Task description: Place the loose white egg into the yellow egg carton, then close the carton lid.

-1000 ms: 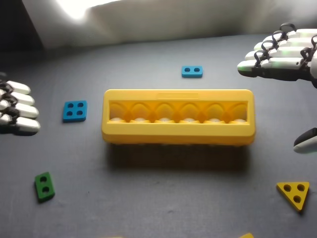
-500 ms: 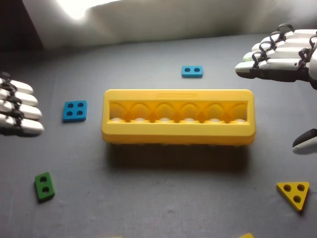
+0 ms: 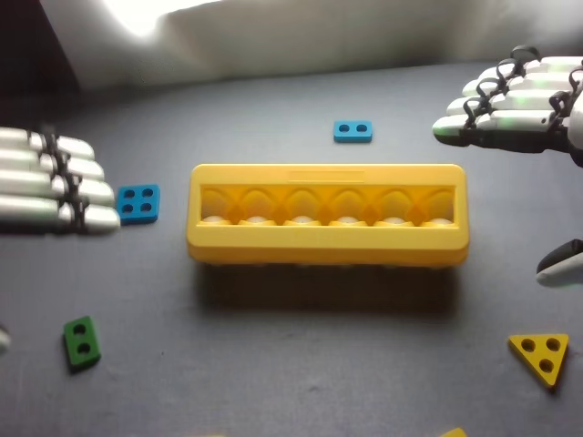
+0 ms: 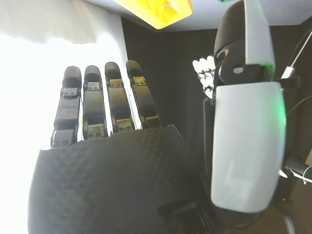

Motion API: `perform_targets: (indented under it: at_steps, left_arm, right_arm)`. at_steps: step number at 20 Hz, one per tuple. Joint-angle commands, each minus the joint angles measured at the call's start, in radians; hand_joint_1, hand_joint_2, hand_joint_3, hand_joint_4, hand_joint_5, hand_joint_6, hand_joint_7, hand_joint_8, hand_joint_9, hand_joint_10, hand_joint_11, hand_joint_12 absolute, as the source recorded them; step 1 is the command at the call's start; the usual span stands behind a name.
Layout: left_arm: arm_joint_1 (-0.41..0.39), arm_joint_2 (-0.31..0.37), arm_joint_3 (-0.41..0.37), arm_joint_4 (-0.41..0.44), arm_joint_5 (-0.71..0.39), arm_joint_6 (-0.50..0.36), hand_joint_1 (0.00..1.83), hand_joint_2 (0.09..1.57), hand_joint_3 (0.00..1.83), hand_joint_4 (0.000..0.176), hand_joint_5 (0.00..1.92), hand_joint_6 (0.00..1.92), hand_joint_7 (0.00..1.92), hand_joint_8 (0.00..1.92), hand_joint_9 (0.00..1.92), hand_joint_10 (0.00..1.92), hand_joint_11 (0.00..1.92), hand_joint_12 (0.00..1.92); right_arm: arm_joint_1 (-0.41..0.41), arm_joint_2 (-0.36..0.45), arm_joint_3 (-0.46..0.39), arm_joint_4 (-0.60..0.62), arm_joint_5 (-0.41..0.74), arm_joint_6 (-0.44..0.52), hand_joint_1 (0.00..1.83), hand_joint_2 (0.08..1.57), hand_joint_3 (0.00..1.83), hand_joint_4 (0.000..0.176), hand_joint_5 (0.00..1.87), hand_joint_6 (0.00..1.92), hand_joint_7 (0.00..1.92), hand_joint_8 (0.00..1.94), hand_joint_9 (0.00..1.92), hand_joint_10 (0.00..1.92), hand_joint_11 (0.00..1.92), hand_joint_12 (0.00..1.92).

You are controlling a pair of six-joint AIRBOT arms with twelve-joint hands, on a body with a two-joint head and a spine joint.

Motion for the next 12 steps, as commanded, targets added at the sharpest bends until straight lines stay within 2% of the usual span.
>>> perform_targets:
  at_steps: [1,3,6,12]
  left_arm:
    - [-0.012,0.012,-0.002,-0.035,-0.048,-0.002,0.00,1.15,0.00,0.000,0.13,0.00,0.09,0.00,0.05,0.00,0.00,0.05]
    - [-0.016,0.015,-0.017,-0.039,-0.022,-0.001,0.00,1.16,0.00,0.000,0.13,0.00,0.08,0.00,0.04,0.00,0.00,0.05]
    - [-0.007,0.019,-0.055,-0.045,-0.001,-0.007,0.00,1.15,0.00,0.000,0.13,0.00,0.09,0.00,0.05,0.00,0.00,0.05]
    - [-0.007,0.023,-0.087,-0.046,0.002,-0.007,0.00,1.15,0.00,0.000,0.12,0.00,0.08,0.00,0.04,0.00,0.00,0.04]
  right_arm:
    - [0.007,0.015,-0.003,0.027,0.077,0.002,0.69,0.91,0.00,0.000,0.08,0.00,0.05,0.00,0.02,0.00,0.00,0.14]
    - [0.007,0.015,-0.003,0.027,0.078,0.002,0.71,0.91,0.00,0.000,0.09,0.00,0.06,0.00,0.03,0.00,0.00,0.16]
    - [0.007,0.015,-0.003,0.027,0.078,0.002,0.68,0.92,0.00,0.000,0.06,0.00,0.05,0.00,0.01,0.00,0.00,0.10]
    - [0.007,0.015,-0.003,0.027,0.078,0.002,0.71,0.91,0.00,0.000,0.08,0.01,0.06,0.01,0.02,0.00,0.00,0.14]
